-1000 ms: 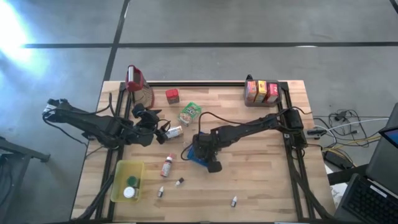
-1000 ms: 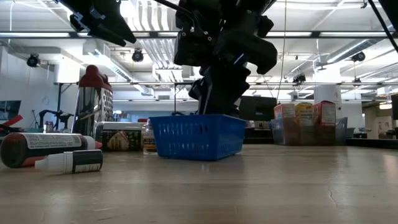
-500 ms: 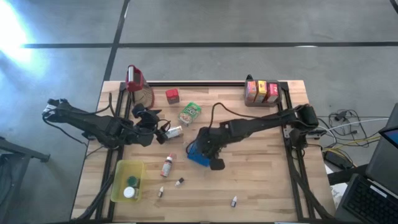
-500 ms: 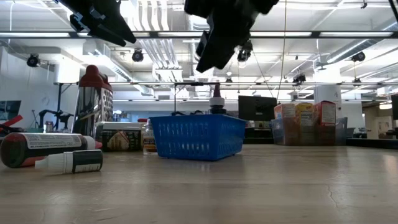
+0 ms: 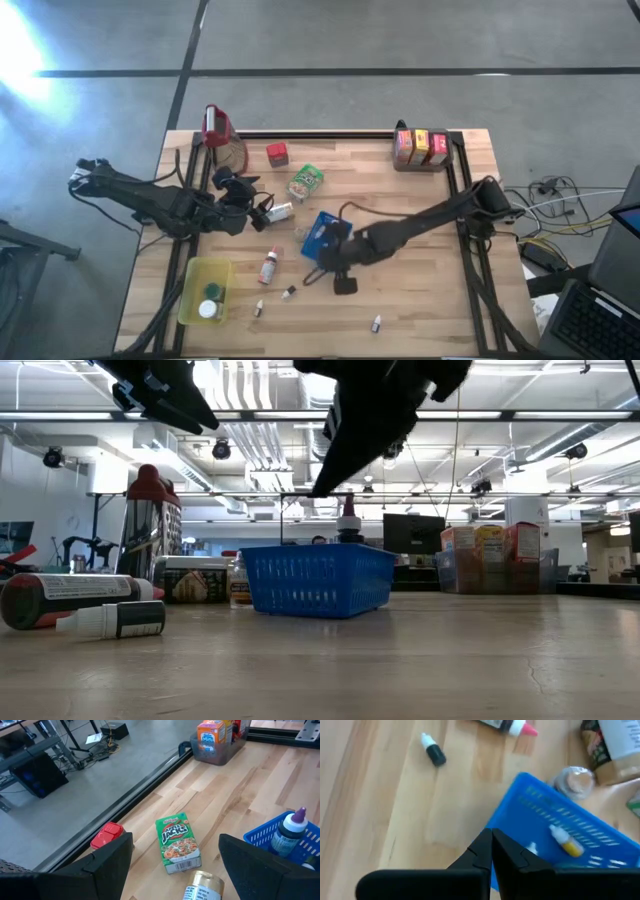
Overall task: Pick & Place Kitchen Items
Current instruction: Adjust the blue bin on the table
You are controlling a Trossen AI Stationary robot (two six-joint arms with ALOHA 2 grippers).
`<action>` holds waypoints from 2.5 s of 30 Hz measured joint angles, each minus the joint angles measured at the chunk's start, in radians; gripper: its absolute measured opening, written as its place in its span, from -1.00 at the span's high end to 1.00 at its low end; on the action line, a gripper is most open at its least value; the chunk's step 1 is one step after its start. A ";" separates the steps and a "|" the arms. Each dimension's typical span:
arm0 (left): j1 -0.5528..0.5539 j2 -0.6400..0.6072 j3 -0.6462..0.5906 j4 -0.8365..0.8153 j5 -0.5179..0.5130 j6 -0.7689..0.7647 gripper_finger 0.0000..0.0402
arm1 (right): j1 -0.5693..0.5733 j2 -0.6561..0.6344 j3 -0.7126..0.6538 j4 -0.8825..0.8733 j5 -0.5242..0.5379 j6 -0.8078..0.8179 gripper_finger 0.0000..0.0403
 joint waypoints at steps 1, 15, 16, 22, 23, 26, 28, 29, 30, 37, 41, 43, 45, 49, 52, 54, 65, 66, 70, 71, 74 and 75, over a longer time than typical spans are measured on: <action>0.000 0.000 0.000 0.000 0.000 0.000 -0.50 | 0.005 0.012 0.000 -0.003 0.008 0.022 0.96; 0.000 0.000 0.000 0.000 0.000 0.000 -0.50 | 0.034 0.049 0.049 0.032 0.053 0.204 0.83; 0.000 0.000 0.000 0.000 0.000 0.000 -0.50 | 0.034 0.050 0.049 0.032 0.052 0.208 0.79; 0.000 0.000 0.000 0.000 0.000 0.000 -0.50 | 0.032 0.068 0.039 0.049 0.054 0.222 0.52; 0.000 0.000 0.000 0.000 0.000 0.000 -0.50 | 0.029 0.076 0.039 0.054 0.058 0.222 0.49; 0.000 0.000 0.000 0.000 0.000 0.000 -0.50 | 0.024 0.102 0.039 0.061 0.063 0.221 0.40; 0.000 0.000 0.000 0.000 0.000 0.000 -0.50 | 0.024 0.122 0.039 0.063 0.075 0.212 0.35; 0.000 0.000 0.000 0.000 0.000 0.000 -0.50 | 0.025 0.125 0.039 0.063 0.085 0.203 0.33; 0.000 0.000 0.000 0.000 0.000 0.000 -0.50 | 0.025 0.126 0.039 0.063 0.094 0.201 0.32; 0.000 0.000 0.000 0.000 0.000 0.000 -0.50 | 0.022 0.126 0.045 0.068 0.148 0.198 0.30; 0.000 0.000 0.000 0.000 0.000 0.000 -0.50 | 0.012 0.125 0.039 0.069 0.147 0.200 0.37; 0.000 0.000 0.000 0.000 0.000 0.000 -0.50 | 0.007 0.125 0.034 0.067 0.131 0.202 0.42; 0.000 0.000 0.000 0.000 0.000 0.000 -0.50 | 0.006 0.125 0.032 0.067 0.099 0.205 0.46; 0.000 0.000 0.000 0.000 0.000 0.000 -0.50 | 0.010 0.125 0.022 0.035 0.069 0.211 0.54; 0.000 0.000 0.000 0.000 0.000 0.000 -0.50 | 0.011 0.125 0.020 -0.012 0.069 0.237 0.59; 0.000 0.000 0.000 0.000 0.000 0.000 -0.50 | 0.011 0.125 0.019 -0.050 0.069 0.253 0.60; 0.000 0.000 0.000 0.000 0.000 0.000 -0.50 | 0.055 0.125 0.018 -0.170 0.025 0.261 0.52; 0.000 0.000 0.000 0.000 0.000 0.000 -0.50 | 0.060 0.125 0.018 -0.168 0.025 0.260 0.51; 0.000 0.000 0.000 0.000 0.000 0.000 -0.50 | 0.071 0.124 0.018 -0.161 0.023 0.258 0.42; 0.000 0.000 0.000 0.000 0.000 0.000 -0.50 | 0.072 0.123 0.018 -0.161 0.023 0.256 0.40; 0.000 0.000 0.000 0.000 0.000 0.000 -0.50 | 0.071 0.116 0.018 -0.162 0.023 0.254 0.32; 0.000 0.000 0.000 0.000 0.000 0.000 -0.50 | 0.071 0.111 0.018 -0.162 0.023 0.252 0.30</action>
